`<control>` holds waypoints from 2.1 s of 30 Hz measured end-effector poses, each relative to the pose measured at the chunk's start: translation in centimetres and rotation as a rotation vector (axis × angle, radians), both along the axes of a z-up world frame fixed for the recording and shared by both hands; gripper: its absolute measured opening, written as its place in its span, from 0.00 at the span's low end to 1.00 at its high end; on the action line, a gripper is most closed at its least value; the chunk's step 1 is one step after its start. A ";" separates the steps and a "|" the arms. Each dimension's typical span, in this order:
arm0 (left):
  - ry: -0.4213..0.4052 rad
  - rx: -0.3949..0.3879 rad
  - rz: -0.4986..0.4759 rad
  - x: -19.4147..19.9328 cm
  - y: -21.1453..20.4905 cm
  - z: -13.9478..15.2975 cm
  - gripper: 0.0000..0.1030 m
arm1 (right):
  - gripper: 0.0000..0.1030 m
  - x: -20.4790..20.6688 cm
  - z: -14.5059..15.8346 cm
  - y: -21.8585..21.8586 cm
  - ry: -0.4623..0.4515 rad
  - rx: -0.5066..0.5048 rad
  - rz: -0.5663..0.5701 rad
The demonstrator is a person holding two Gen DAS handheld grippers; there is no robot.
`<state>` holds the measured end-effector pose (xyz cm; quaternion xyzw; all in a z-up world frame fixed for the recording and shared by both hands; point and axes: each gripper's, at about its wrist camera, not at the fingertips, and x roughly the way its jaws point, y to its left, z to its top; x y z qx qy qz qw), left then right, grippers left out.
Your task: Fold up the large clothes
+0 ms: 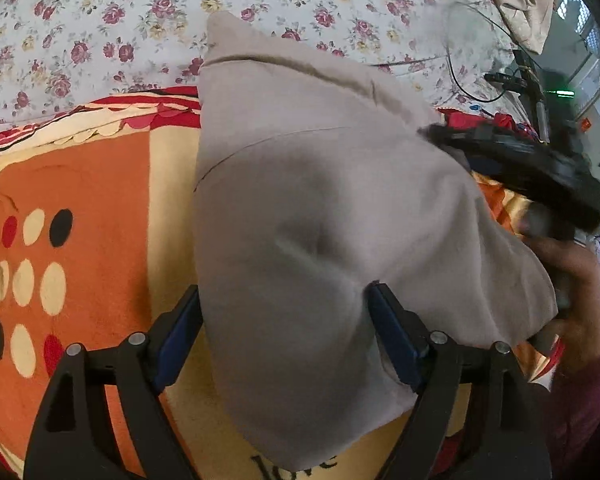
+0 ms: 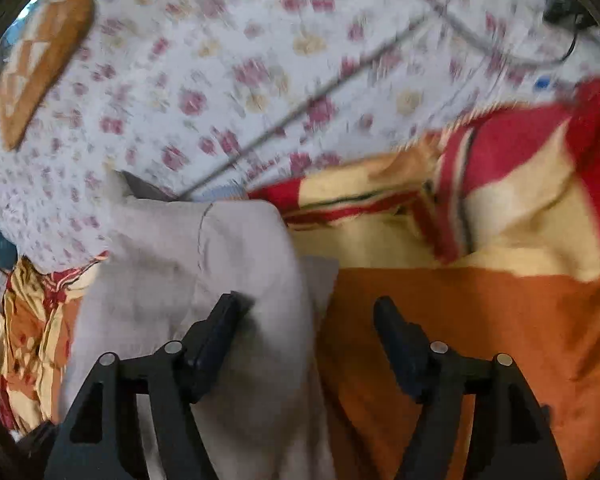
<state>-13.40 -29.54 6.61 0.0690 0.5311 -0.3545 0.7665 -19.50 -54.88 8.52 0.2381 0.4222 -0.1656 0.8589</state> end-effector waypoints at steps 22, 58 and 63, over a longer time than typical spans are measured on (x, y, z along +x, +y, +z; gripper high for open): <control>-0.071 0.032 -0.003 -1.2 0.2 1.3 0.81 | 0.59 -6.6 1.2 6.5 0.015 -0.023 0.159; 0.276 -0.168 0.021 8.6 -2.0 -2.9 0.89 | 0.91 1.6 -5.3 -0.8 -0.099 0.394 0.267; 0.270 -0.253 -0.039 8.0 -1.8 -2.6 0.75 | 0.63 1.7 -4.8 1.2 -0.144 0.430 0.271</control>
